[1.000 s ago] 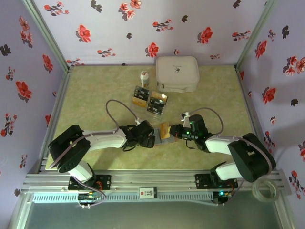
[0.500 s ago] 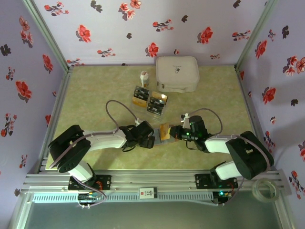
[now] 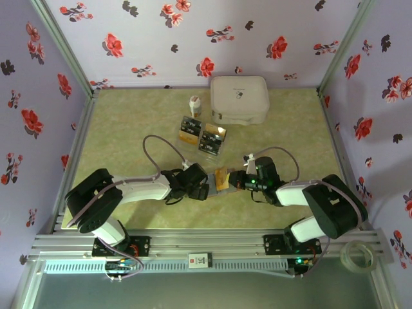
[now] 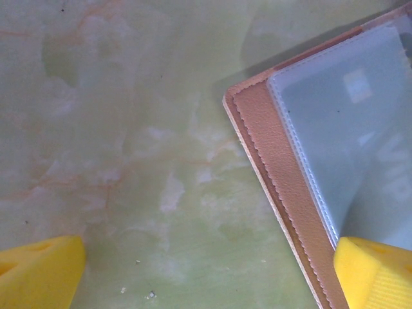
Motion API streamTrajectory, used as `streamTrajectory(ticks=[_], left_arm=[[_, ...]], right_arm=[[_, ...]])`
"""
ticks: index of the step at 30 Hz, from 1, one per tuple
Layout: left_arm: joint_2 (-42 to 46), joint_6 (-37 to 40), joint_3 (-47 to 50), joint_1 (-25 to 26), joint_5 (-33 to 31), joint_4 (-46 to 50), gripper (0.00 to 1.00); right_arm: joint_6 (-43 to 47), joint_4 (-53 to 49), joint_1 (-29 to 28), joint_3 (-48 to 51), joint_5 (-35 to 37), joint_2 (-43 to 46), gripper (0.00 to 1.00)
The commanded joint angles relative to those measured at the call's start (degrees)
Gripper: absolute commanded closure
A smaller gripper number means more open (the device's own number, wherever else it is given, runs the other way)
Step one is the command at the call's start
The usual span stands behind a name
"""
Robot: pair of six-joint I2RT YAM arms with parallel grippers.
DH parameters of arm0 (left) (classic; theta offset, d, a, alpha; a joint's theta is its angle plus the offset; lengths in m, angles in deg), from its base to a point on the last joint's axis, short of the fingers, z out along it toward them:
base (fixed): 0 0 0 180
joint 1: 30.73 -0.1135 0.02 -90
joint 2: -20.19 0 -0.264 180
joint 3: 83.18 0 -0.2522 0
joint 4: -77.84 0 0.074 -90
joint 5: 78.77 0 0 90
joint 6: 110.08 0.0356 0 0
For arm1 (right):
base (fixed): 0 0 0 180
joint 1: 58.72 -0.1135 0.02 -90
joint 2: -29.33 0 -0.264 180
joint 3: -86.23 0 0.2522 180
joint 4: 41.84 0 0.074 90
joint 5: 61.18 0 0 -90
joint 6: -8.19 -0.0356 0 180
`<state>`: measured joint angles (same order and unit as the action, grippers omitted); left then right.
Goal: Put the credit cards into the card holder
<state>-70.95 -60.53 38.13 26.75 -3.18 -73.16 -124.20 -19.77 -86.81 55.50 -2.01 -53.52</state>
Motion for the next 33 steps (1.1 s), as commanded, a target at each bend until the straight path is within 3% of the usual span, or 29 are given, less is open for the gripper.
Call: streamTrajectory(ticks=[1,33], left_arm=[[-0.63,-1.08,0.81,-0.17,-0.61,0.47,0.00],[-1.08,-0.92,0.72,-0.17,-0.61,0.29,0.00]], right_arm=[[1.52,1.17,0.41,0.99,-1.24,-0.96,1.00],[1.52,2.37,2.17,0.71,-1.76,-4.76,1.00]])
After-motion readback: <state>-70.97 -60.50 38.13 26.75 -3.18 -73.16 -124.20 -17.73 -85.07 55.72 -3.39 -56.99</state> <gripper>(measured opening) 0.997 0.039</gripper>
